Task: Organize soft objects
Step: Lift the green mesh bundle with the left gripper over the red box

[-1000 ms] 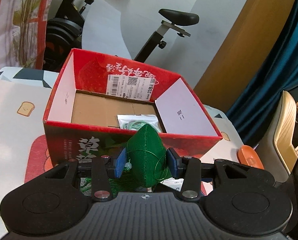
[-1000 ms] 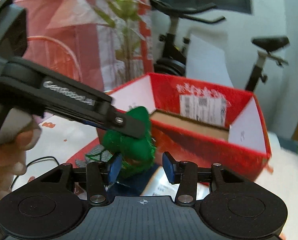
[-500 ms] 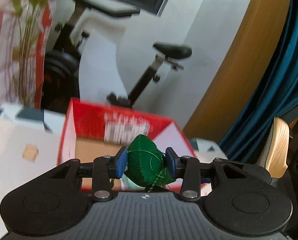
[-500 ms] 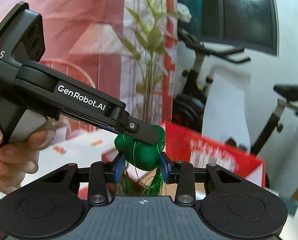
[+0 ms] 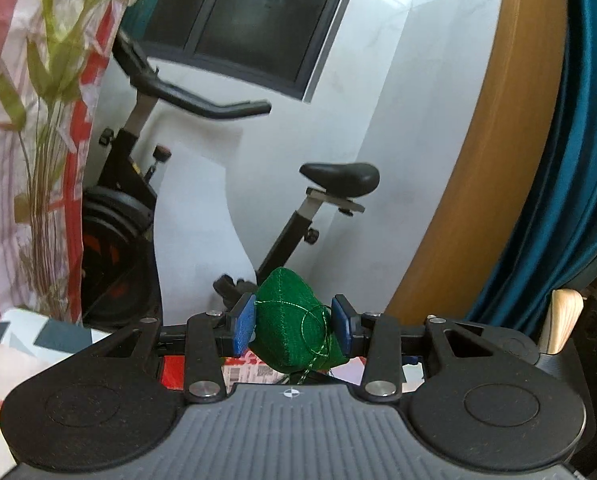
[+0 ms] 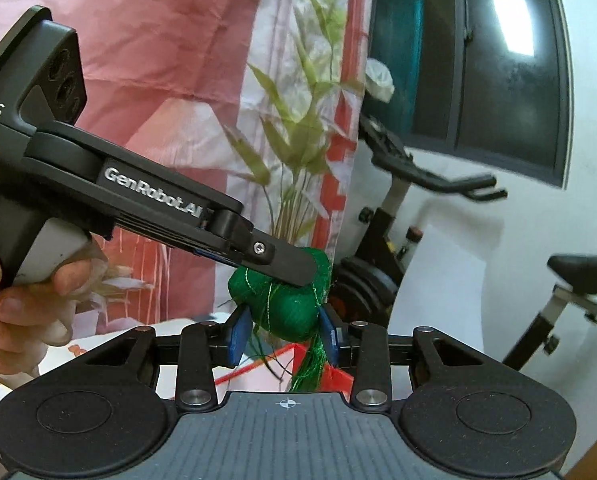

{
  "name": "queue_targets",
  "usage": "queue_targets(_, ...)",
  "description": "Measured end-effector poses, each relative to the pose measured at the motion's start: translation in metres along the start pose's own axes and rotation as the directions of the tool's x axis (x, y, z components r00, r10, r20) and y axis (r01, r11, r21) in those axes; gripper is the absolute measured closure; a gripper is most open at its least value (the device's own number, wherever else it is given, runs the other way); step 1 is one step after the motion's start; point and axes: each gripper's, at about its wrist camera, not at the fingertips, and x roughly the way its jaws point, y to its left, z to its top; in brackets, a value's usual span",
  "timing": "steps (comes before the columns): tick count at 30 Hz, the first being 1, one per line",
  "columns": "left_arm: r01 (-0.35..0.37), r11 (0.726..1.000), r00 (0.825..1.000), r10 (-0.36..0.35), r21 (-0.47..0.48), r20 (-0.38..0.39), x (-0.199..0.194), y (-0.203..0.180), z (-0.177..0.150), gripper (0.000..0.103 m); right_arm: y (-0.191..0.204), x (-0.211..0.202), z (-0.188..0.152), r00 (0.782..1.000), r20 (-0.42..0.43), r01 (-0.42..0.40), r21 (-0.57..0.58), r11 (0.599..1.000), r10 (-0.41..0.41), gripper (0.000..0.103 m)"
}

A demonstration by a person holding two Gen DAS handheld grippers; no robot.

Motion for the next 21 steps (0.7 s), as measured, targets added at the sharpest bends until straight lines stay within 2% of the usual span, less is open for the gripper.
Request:
queue_targets(5,0.007,0.997,0.994,-0.016,-0.079,-0.107,0.024,0.027,-0.019,0.06,0.0,0.023,-0.03,0.994,-0.103,-0.023,0.047,0.999,0.028,0.069)
queue_targets(10,-0.007,0.988,0.97,-0.031,-0.155,-0.24,0.05,0.052,-0.048,0.061,0.007,0.047,-0.063,0.973,-0.222,-0.038,0.091,0.995,0.058,0.068)
queue_targets(13,-0.014,0.983,0.962,-0.037,-0.183,-0.271,0.057,0.065,-0.058,0.061,0.007,0.055,-0.074,0.966,-0.249,-0.039,0.126,0.991,0.07,0.068)
queue_targets(21,-0.04,0.986,0.952,-0.012,-0.161,-0.306,0.072,0.071,-0.066,0.06,0.003,0.067,-0.087,0.956,-0.286,-0.017,0.181,0.983,0.069,0.068)
